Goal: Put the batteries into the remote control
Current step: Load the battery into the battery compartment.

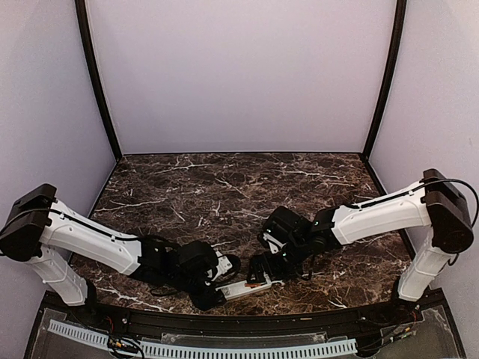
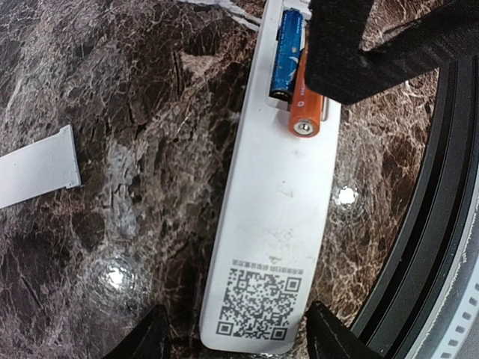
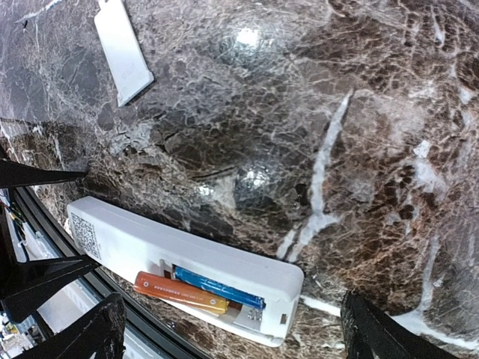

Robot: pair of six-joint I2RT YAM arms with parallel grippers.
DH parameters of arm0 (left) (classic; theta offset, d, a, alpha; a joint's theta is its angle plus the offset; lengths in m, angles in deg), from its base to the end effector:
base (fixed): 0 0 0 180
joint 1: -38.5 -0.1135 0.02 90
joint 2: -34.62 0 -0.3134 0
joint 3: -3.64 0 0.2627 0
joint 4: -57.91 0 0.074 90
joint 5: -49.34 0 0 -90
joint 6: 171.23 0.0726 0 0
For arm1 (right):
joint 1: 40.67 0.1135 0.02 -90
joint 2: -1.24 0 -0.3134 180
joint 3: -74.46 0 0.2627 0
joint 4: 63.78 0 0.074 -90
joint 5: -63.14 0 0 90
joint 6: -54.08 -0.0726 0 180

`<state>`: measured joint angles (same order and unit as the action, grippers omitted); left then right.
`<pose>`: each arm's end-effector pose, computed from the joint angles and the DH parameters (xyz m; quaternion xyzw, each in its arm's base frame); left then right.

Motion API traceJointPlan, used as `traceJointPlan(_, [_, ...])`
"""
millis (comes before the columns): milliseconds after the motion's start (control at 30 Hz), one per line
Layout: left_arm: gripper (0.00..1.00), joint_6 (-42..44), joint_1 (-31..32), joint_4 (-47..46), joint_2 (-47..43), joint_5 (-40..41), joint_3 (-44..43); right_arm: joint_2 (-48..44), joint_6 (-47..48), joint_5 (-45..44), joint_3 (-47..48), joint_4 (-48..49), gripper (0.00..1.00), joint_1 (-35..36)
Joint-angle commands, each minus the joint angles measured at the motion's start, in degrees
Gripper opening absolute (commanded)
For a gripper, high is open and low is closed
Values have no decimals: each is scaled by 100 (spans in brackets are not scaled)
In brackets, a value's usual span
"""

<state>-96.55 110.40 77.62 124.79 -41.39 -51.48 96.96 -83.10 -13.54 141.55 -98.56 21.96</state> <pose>0.0987 -0.3050 0.1563 0.4534 0.8383 -0.2132 0.2150 0.1445 0.3155 0.1701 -0.1564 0.9543 0.2518 0.0390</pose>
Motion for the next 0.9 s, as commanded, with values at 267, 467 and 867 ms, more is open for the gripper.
traceJointPlan(267, [60, -127, 17, 48, -57, 12, 320, 389, 7, -13, 235, 96, 92, 167])
traceJointPlan(467, [60, -95, 17, -7, -45, 12, 357, 522, -62, -366, 394, -228, 87, 249])
traceJointPlan(867, [59, -49, 17, -82, -60, -4, 424, 757, -96, -891, 592, -744, 77, 454])
